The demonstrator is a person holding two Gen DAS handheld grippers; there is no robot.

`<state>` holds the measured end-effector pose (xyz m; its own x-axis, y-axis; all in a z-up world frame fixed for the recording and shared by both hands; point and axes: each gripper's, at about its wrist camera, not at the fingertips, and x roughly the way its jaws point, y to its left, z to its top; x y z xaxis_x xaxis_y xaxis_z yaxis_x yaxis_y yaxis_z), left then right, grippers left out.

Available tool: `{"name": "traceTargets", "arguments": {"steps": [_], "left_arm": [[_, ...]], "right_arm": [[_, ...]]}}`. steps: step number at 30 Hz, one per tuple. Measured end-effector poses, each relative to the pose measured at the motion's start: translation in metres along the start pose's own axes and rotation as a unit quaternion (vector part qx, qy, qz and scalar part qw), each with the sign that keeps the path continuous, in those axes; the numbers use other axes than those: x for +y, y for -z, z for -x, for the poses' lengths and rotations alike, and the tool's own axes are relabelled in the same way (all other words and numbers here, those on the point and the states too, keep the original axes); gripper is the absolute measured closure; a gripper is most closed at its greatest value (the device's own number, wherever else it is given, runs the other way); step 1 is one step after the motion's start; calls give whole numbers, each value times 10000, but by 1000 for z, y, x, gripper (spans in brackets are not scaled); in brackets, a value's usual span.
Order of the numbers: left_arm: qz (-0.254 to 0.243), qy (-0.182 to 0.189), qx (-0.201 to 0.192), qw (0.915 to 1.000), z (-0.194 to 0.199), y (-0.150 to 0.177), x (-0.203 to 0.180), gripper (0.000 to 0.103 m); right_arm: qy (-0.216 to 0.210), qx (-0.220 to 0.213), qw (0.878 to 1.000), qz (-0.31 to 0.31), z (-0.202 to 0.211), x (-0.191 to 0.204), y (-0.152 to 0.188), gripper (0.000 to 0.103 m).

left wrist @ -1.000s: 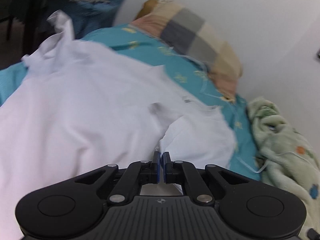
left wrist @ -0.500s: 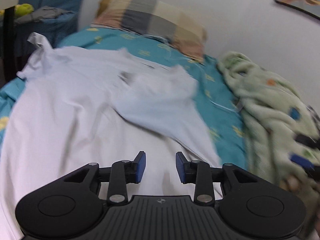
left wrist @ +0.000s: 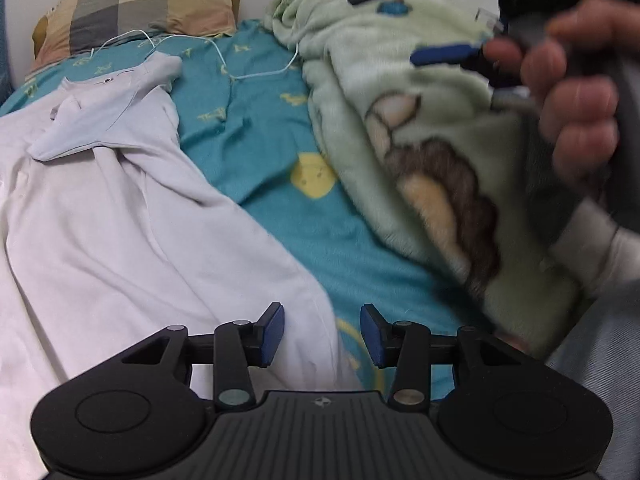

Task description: Fold clothes

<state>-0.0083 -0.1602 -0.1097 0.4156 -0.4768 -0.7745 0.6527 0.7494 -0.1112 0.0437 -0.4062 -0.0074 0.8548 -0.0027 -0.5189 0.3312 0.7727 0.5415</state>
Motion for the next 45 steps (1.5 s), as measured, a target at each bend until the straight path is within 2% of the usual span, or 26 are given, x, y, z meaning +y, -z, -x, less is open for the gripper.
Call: {"name": "traceTargets", "arguments": {"steps": [2,4,8,11,13,15,17,19,20,21,23,27,30,33,37,38,41,44,45], "left_arm": [[50,-110,45,9999,-5,2,9,72],[209,-82,47,9997,-6,2,20,98],[821,453,-60,9956,17,-3,47,99],[1596,1151,-151,9803,51,-8,86,99],[2192,1359,-171,9660,72,-7,121,99],[2764,1251,-129,9528,87,2,161,99],[3240,941,-20,9414,94,15,198,99],[3562,666,171,9319,94,28,225,98],[3697,642,277,9265,92,34,233,98],[3777,618,371,9231,90,38,239,97],[3755,586,499,9236,87,41,239,88],[3357,660,405,9388,90,32,224,68],[3237,731,219,9431,95,26,214,59],[3402,715,-32,9376,97,11,226,50],[3736,657,-403,9244,83,-19,254,44],[3823,622,-482,9207,76,-28,262,44],[4062,505,-694,9097,54,-53,284,41],[4193,311,-760,9041,21,-77,303,41],[4226,241,-772,9027,10,-85,308,41]], "right_arm": [[-50,22,10000,-22,-1,-1,1,33],[-58,16,10000,19,-1,0,1,33],[-83,75,9999,4,-2,1,3,33],[-104,125,9999,-4,-3,2,4,33],[-130,159,9998,6,-5,5,5,33],[-190,234,9995,41,-8,9,8,33],[-273,335,9990,77,-11,15,11,33],[-347,463,9983,116,-16,20,15,33],[-364,523,9979,146,-17,23,17,33],[-364,576,9975,184,-19,25,19,33],[-385,666,9968,210,-20,28,22,33],[-492,847,9952,82,-25,30,28,33],[-571,990,9934,66,-29,35,35,33],[-771,1220,9894,172,-32,49,49,34],[-1050,1548,9805,602,-36,75,74,35],[-1103,1597,9777,801,-37,83,79,40],[-1267,1712,9673,1380,-37,104,95,47],[-1416,1920,9556,1727,-42,117,109,61],[-1446,2004,9523,1789,-45,119,113,62]]}}
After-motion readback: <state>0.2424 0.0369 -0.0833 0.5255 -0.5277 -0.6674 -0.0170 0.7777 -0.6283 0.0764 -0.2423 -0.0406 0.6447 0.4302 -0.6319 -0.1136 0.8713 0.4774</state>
